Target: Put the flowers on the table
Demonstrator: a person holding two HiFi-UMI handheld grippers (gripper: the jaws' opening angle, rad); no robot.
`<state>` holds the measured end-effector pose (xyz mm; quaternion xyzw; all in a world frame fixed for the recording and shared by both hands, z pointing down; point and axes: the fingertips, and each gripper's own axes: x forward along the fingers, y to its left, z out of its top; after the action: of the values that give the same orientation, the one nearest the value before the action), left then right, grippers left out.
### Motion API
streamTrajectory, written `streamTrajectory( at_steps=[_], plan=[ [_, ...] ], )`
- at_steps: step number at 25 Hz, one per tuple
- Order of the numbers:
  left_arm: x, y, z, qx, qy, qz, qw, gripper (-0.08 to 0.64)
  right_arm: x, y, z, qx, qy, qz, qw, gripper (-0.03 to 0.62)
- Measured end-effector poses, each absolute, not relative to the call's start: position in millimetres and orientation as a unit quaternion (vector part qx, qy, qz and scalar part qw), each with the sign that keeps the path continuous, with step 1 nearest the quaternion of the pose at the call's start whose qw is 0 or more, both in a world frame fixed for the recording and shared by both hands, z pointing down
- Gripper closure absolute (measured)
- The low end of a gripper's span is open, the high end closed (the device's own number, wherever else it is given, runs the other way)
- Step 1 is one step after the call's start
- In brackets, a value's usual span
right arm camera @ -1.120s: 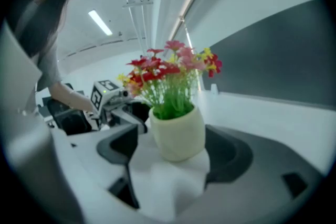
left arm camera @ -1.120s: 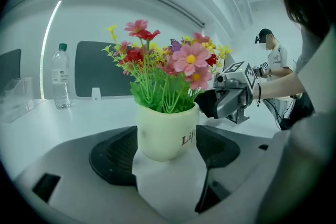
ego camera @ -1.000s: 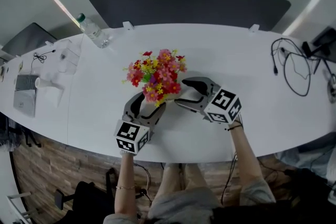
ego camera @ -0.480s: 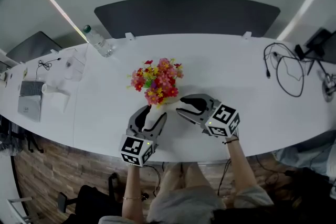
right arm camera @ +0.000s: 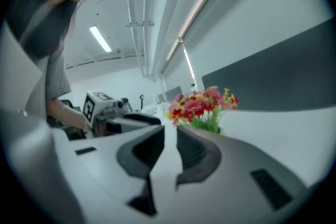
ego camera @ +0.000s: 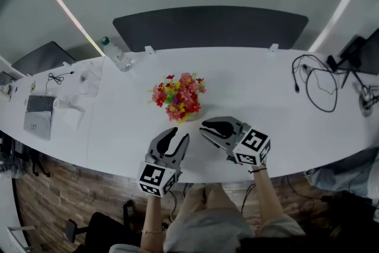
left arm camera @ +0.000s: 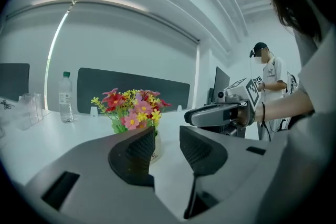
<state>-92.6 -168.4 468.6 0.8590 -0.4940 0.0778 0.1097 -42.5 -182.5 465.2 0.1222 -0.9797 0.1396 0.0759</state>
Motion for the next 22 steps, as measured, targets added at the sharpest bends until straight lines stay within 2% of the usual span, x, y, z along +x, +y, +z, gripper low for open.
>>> streamTrajectory(
  at_steps=[12,22],
  plan=[
    [-77,-147,437,0.872,-0.476,0.061,0.098,0.480,-38,-160,434,0.138,-0.979,0.144,0.038,0.545],
    [-76,-140,419,0.875,-0.474,0.044,0.087,0.518,-38,-153,411,0.151,-0.980,0.131,0.015,0.563]
  ],
)
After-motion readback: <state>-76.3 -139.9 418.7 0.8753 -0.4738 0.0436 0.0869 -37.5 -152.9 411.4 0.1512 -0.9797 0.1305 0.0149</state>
